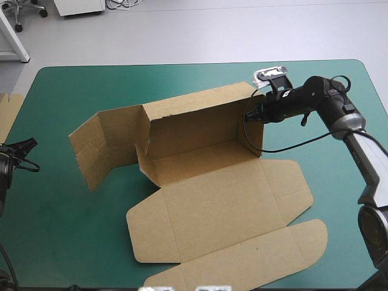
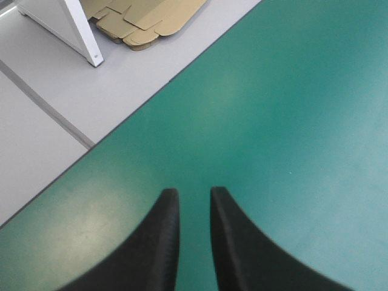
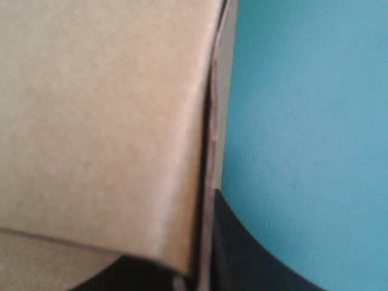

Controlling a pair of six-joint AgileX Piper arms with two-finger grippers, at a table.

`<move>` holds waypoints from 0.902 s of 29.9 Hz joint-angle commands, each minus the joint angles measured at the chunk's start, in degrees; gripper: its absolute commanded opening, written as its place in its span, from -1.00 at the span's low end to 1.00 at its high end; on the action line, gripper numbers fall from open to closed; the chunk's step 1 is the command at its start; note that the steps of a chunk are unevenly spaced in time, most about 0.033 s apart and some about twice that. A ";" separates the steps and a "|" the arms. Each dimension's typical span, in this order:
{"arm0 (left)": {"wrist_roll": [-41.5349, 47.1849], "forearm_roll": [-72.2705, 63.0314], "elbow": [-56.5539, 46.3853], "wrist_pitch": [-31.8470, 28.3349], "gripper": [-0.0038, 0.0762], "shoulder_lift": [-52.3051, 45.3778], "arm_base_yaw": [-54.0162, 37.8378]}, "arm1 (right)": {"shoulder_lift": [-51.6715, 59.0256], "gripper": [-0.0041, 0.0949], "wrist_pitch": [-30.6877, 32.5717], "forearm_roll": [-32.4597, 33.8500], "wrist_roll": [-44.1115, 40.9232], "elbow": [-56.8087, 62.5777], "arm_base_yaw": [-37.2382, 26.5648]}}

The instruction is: Fold the box

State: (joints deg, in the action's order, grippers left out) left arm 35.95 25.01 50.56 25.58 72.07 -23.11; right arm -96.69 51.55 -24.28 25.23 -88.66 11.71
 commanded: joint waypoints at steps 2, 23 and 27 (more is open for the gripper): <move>-5.27 -5.30 1.43 -2.75 -0.58 -1.52 -0.10 | 2.68 -0.92 3.24 1.46 -3.47 -7.60 -0.21; -11.31 -8.13 1.43 3.32 -0.58 -1.52 -0.10 | 1.10 -0.92 19.74 11.26 -10.02 -14.98 -0.21; -11.98 -9.07 1.43 3.39 -0.58 -1.52 -0.10 | -1.46 -0.92 19.74 10.35 -10.16 -14.98 -0.21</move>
State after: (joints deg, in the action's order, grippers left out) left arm 24.52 16.41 50.56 31.08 72.07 -23.11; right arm -98.94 71.37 -11.56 15.48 -101.77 11.71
